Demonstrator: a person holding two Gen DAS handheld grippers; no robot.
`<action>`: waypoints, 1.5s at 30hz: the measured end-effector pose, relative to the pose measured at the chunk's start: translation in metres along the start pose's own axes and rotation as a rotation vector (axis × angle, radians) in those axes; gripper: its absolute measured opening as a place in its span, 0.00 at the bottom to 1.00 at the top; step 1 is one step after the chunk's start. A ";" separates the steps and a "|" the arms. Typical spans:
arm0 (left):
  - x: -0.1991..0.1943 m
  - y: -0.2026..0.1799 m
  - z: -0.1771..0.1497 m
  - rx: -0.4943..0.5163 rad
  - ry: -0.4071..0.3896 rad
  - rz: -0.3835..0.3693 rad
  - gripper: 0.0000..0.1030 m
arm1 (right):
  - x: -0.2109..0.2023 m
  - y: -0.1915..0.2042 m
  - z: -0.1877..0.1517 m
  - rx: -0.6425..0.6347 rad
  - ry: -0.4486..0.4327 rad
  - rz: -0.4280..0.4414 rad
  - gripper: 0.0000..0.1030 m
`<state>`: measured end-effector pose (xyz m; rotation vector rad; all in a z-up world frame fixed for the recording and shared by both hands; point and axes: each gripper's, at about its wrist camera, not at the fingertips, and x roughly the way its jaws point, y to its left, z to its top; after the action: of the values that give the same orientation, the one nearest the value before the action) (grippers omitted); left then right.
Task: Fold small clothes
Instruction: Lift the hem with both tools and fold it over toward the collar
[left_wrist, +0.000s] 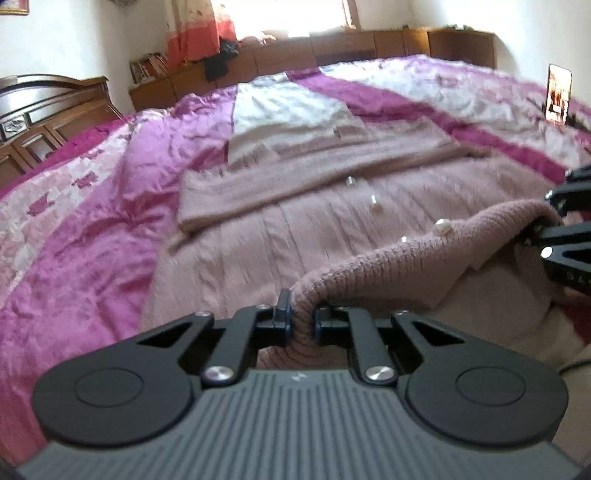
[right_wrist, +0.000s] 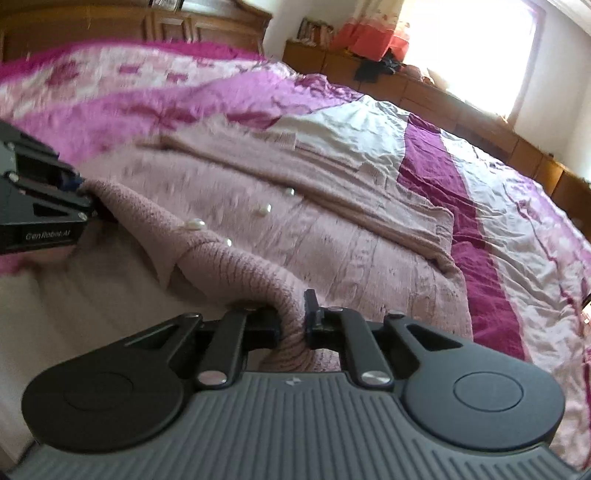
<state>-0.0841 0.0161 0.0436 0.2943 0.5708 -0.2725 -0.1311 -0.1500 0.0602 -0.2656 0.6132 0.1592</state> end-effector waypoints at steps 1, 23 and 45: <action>-0.001 0.002 0.005 -0.005 -0.009 0.001 0.13 | -0.001 -0.003 0.003 0.018 -0.013 0.005 0.11; 0.016 0.024 0.091 -0.057 -0.152 0.048 0.12 | 0.022 -0.064 0.086 0.227 -0.208 0.042 0.11; 0.145 0.045 0.174 -0.053 -0.157 0.099 0.12 | 0.167 -0.118 0.174 0.297 -0.197 -0.032 0.10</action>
<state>0.1323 -0.0274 0.1099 0.2465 0.4061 -0.1822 0.1251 -0.1999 0.1223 0.0284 0.4291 0.0611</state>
